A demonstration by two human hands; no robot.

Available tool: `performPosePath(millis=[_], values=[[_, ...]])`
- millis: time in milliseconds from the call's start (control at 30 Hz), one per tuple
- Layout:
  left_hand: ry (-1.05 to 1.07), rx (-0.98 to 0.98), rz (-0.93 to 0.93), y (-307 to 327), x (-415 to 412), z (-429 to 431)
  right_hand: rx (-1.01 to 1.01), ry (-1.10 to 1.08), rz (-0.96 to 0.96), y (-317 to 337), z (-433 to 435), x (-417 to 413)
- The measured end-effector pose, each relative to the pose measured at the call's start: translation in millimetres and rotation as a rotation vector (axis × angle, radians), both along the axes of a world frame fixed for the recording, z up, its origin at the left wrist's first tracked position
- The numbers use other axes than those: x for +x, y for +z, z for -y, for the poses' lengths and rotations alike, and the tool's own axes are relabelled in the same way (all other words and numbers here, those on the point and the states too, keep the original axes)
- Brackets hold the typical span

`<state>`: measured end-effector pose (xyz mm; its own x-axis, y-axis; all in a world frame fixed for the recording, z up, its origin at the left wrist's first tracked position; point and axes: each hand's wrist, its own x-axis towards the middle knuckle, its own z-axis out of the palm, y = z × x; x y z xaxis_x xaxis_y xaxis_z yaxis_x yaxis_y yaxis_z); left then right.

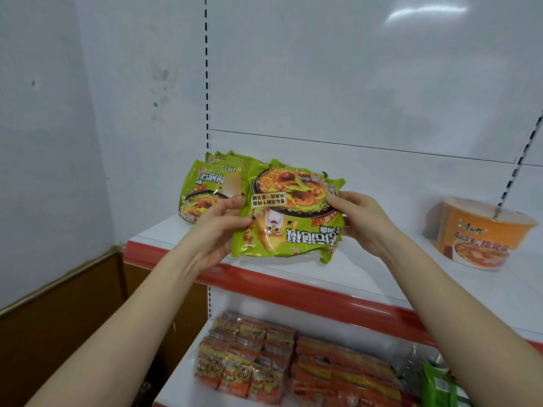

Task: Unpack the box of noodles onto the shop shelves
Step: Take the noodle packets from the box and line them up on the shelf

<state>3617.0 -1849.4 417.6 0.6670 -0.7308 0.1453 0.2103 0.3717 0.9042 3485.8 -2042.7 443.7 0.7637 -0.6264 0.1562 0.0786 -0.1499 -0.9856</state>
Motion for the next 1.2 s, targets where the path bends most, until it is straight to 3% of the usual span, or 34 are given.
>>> performPosePath(millis=[133, 300, 367, 467, 567, 633, 733, 833, 933, 1033, 1100, 1200], values=[[-0.023, 0.067, 0.15, 11.1, 0.0, -1.8, -0.074, 0.011, 0.036, 6.1, 3.3, 4.7], [0.226, 0.122, 0.232, 19.1, -0.1, 14.6, -0.148, 0.038, 0.079, 14.5, -1.3, 9.0], [0.291, 0.057, 0.166, 19.2, -2.2, 20.8, -0.132, -0.074, 0.125, 16.6, -0.2, 11.1], [0.299, -0.162, -0.146, 22.4, -8.8, 29.9, -0.018, -0.245, 0.192, 11.3, -0.1, 8.0], [0.261, -0.312, -0.383, 21.8, -9.6, 41.7, 0.196, -0.069, 0.114, -2.1, -13.3, 8.3], [0.263, -0.339, -0.399, 20.2, -14.9, 50.4, 0.314, 0.117, 0.097, -9.8, -25.9, 16.8], [0.287, -0.369, -0.361, 18.3, -28.4, 57.7, 0.47, 0.128, 0.216, -10.9, -38.9, 33.4], [0.287, -0.253, -0.081, 13.2, -32.2, 47.1, 0.59, 0.036, 0.243, -4.3, -31.4, 35.0], [0.485, 0.184, 0.642, -14.5, -13.8, 24.4, 0.425, 0.015, 0.231, 5.6, -6.7, 26.2], [0.473, 0.572, 1.2, -50.4, -1.2, 8.8, 0.129, -0.031, 0.216, 23.7, 9.9, 16.6], [0.479, 0.684, 1.382, -62.9, 3.6, 8.5, -0.065, -0.058, 0.167, 33.8, 15.0, 14.4], [0.534, 0.669, 1.425, -64.9, 8.2, 9.3, -0.31, -0.072, 0.062, 42.3, 20.1, 14.8]])
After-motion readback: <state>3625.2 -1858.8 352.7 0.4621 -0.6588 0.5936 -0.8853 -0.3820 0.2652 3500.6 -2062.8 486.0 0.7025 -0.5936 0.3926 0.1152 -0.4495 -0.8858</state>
